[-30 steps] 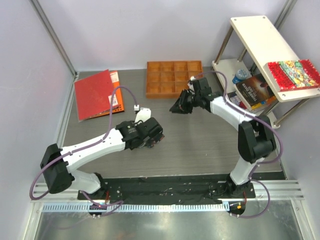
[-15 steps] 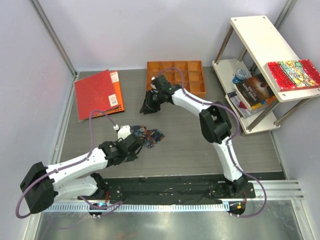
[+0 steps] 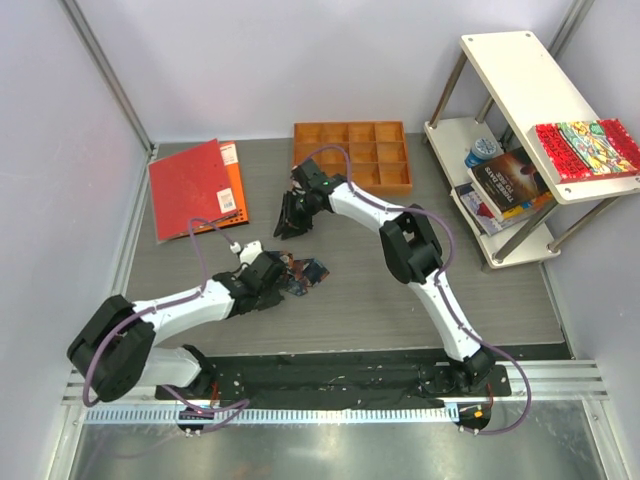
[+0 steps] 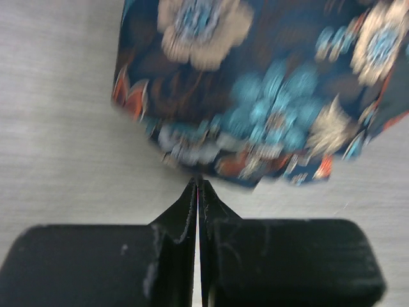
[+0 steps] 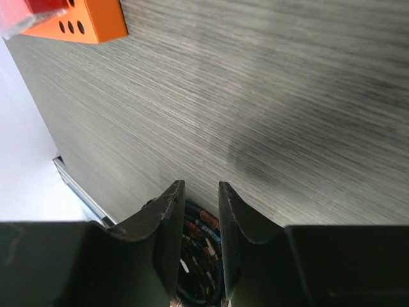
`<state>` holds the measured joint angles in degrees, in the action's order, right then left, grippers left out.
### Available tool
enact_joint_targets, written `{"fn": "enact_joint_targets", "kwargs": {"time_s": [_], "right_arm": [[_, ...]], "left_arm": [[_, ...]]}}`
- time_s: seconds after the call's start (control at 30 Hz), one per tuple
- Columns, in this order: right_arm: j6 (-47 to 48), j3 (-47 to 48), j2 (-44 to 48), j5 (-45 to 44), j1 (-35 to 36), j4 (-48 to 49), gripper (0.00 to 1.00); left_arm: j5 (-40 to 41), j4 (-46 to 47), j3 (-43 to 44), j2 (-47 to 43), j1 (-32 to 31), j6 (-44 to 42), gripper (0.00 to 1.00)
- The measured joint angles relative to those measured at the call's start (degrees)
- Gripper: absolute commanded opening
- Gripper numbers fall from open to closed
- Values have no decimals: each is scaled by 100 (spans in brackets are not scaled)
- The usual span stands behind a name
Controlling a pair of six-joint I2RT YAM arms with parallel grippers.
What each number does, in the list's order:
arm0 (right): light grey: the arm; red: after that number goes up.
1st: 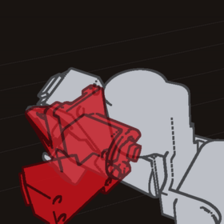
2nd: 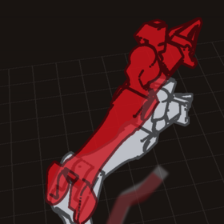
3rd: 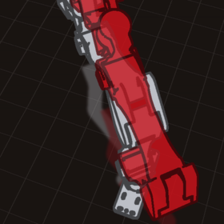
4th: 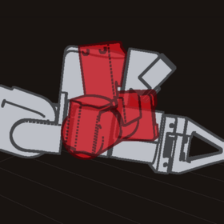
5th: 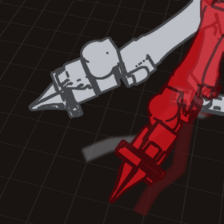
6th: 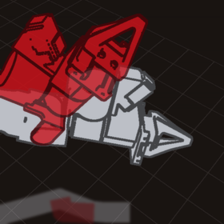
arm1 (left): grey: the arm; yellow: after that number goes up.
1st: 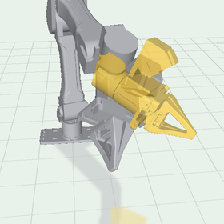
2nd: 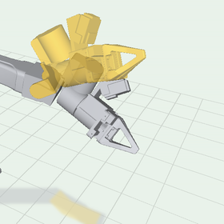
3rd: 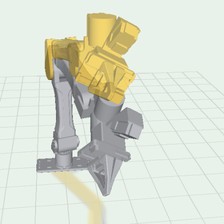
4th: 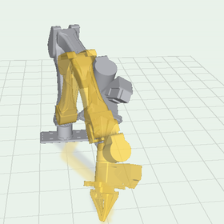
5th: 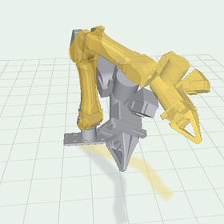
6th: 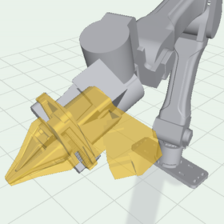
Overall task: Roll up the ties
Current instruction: Roll the tie at the center of the board.
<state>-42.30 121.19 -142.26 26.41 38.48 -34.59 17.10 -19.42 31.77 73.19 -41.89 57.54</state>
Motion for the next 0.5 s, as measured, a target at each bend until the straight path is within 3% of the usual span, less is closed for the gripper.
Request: {"fn": "enact_joint_targets", "kwargs": {"time_s": [0.5], "right_arm": [[-422,-1836,863,-243,457,761,33]], "left_arm": [[284,468,920,1263,468,-219,0]]}}
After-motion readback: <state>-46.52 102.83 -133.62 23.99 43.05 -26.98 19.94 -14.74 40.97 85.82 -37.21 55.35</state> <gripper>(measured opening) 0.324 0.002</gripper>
